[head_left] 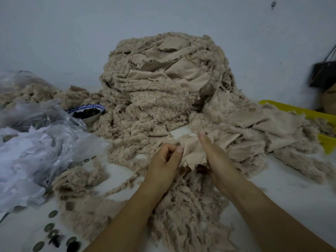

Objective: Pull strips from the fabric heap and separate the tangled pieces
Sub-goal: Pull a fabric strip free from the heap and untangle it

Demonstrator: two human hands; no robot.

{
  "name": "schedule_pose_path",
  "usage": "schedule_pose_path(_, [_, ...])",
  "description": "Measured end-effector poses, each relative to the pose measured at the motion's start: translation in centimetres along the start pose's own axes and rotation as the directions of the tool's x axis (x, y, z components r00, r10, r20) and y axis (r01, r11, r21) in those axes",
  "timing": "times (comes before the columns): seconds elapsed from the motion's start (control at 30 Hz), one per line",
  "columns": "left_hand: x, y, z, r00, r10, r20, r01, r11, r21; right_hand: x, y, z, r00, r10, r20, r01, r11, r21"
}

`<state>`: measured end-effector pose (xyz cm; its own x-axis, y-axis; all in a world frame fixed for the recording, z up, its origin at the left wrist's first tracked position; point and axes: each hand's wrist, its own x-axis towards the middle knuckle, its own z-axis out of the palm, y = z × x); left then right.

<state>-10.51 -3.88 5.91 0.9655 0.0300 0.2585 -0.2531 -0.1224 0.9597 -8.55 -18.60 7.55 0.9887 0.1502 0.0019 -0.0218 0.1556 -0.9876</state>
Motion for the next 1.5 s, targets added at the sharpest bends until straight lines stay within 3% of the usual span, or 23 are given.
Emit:
schedule_pose_path(0.1, [0.0, -0.2, 0.0, 0.999, 0.047, 0.022, -0.048, 0.997, 0.068, -0.2, 0.5, 0.8, 0.998, -0.048, 0.039, 0.053, 0.991, -0.119])
schedule_pose_path(0.23, [0.2, -0.6, -0.1, 0.997, 0.002, 0.077, -0.009, 0.996, 0.085, -0.1, 0.7, 0.8, 0.993, -0.096, -0.067, 0.086, 0.986, -0.143])
schedule_pose_path(0.33, [0.5, -0.9, -0.2, 0.994, -0.009, 0.106, -0.025, 0.948, 0.318, 0.1, 0.6, 0.8, 0.982, -0.103, -0.159, 0.1, 0.995, -0.024])
schedule_pose_path(0.47, [1.0, -1.4, -0.3, 0.996, -0.011, 0.087, -0.044, 0.8, 0.599, 0.6, 0.1, 0.4, 0.95, -0.062, -0.305, 0.125, 0.974, 0.19])
schedule_pose_path(0.53, [1.3, -1.3, -0.7, 1.0, -0.004, -0.018, 0.013, 0.833, 0.553, 0.6, 0.0, 0.6, 0.941, -0.075, -0.33, 0.141, 0.973, 0.18])
schedule_pose_path(0.6, [1.7, -1.2, -1.1, 0.981, -0.08, -0.178, 0.136, 0.933, 0.332, 0.6, 0.3, 1.0, 0.936, -0.094, -0.339, 0.146, 0.981, 0.131])
schedule_pose_path(0.67, [1.7, -0.9, -1.2, 0.93, -0.19, -0.314, 0.226, 0.971, 0.083, 0.5, 0.6, 1.5, 0.944, -0.097, -0.314, 0.132, 0.987, 0.092])
schedule_pose_path(0.77, [1.4, -0.5, -1.1, 0.895, -0.172, -0.411, 0.175, 0.984, -0.029, 0.5, 0.8, 1.6, 0.956, -0.071, -0.285, 0.099, 0.991, 0.085])
schedule_pose_path(0.83, [1.3, -0.5, -1.4, 0.928, -0.123, -0.351, 0.122, 0.992, -0.026, 0.5, 0.5, 1.0, 0.966, -0.032, -0.256, 0.073, 0.986, 0.151])
schedule_pose_path(0.87, [1.2, -0.5, -1.5, 0.958, -0.09, -0.273, 0.11, 0.992, 0.058, 0.5, 0.3, 0.7, 0.974, -0.013, -0.224, 0.061, 0.976, 0.207])
schedule_pose_path(0.93, [0.3, -0.1, -1.5, 1.0, -0.002, -0.026, 0.011, 0.944, 0.33, 0.3, 0.1, 0.0, 0.991, 0.011, -0.131, 0.029, 0.954, 0.3])
schedule_pose_path(1.0, [-0.5, 0.3, -1.0, 0.978, 0.013, 0.208, -0.091, 0.926, 0.367, 0.0, -0.2, -0.4, 0.999, 0.029, -0.041, -0.013, 0.94, 0.342])
schedule_pose_path(1.07, [-1.1, 1.1, -0.6, 0.962, -0.021, 0.271, -0.044, 0.972, 0.232, -0.2, -0.3, -0.7, 0.999, 0.032, 0.04, -0.044, 0.932, 0.359])
schedule_pose_path(1.17, [-0.5, 1.0, -0.8, 0.965, -0.125, 0.23, 0.135, 0.99, -0.028, -0.6, -0.5, -0.6, 0.982, 0.022, 0.187, -0.087, 0.933, 0.35])
schedule_pose_path(1.3, [0.2, 1.0, -1.3, 0.92, -0.233, 0.314, 0.365, 0.802, -0.474, -1.1, 0.0, 0.1, 0.936, 0.075, 0.344, -0.144, 0.973, 0.181])
schedule_pose_path(1.5, [1.6, 0.8, -2.5, 0.964, -0.262, 0.045, 0.192, 0.569, -0.8, -0.6, 0.3, -0.3, 0.969, 0.069, 0.238, -0.098, 0.989, 0.112])
